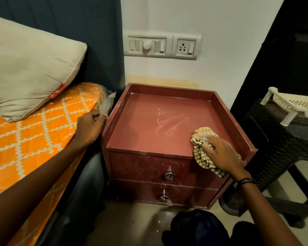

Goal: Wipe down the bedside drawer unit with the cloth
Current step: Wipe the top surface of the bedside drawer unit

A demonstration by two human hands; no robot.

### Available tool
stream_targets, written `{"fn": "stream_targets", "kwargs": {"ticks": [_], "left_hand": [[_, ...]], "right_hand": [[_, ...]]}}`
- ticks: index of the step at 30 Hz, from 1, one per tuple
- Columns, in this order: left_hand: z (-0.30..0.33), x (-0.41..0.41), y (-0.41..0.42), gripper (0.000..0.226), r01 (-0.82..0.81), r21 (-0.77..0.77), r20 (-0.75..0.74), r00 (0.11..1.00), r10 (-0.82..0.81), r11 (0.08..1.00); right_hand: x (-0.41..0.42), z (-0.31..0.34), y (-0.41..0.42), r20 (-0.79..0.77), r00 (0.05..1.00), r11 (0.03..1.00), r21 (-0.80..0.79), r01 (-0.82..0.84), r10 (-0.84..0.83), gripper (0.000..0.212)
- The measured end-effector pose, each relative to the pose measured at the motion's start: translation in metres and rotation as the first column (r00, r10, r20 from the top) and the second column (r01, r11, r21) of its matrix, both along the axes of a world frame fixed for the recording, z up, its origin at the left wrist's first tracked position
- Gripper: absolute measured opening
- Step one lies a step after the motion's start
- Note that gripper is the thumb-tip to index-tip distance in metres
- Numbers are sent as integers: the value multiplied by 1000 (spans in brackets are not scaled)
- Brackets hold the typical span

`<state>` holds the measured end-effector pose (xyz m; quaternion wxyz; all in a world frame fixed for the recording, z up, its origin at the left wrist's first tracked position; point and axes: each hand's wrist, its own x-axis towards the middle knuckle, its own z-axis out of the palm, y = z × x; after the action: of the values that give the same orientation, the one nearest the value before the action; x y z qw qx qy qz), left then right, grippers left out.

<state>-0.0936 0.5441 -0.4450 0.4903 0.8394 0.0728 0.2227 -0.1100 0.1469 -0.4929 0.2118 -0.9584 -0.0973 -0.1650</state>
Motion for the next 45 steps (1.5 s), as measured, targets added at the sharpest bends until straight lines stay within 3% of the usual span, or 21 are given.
{"fn": "stream_targets", "kwargs": {"ticks": [3, 7, 10, 15, 17, 19, 21, 26, 28, 33, 38, 45], "left_hand": [[1, 0, -1, 34, -2, 16, 1, 1000, 2, 1000], [1, 0, -3, 31, -11, 78, 16, 1000, 10, 997], [2, 1, -6, 35, -41, 90, 28, 999, 39, 995], [-1, 8, -5, 45, -50, 72, 33, 998, 47, 996], [-3, 12, -4, 41, -40, 58, 22, 999, 39, 998], [-4, 14, -4, 36, -44, 46, 14, 999, 44, 998], [-5, 16, -4, 27, -38, 58, 15, 999, 38, 998], [-7, 17, -9, 25, -19, 131, 42, 999, 14, 991], [-8, 17, -12, 25, -20, 127, 52, 999, 14, 992], [-8, 20, -12, 23, -26, 147, 83, 996, 14, 989], [-8, 30, -10, 22, -34, 132, 103, 994, 20, 991], [-9, 41, -8, 25, -57, 143, 62, 997, 49, 988]], "right_hand": [[15, 3, 1, -11, 994, 994, -8, 111, -111, 68], [48, 4, 6, -15, 955, 954, -53, 295, -296, 42], [70, 6, 22, -60, 934, 935, -56, 349, -352, 58], [88, 5, 70, -77, 985, 986, -79, 149, -155, 48], [80, 5, 83, -114, 993, 998, -70, -3, -5, 52], [66, 2, 79, -123, 987, 991, -66, -112, 104, 43], [56, 2, 61, -95, 987, 986, -87, -140, 132, 36], [58, 4, 3, -13, 992, 987, -94, 127, -129, 53], [69, 1, -10, -11, 968, 963, -103, 250, -252, 51], [116, 3, 5, -46, 906, 905, -95, 415, -420, 56], [160, 8, 18, -114, 948, 955, -57, 291, -296, 79], [187, 8, 73, -96, 995, 994, -101, -36, 26, 74]]}}
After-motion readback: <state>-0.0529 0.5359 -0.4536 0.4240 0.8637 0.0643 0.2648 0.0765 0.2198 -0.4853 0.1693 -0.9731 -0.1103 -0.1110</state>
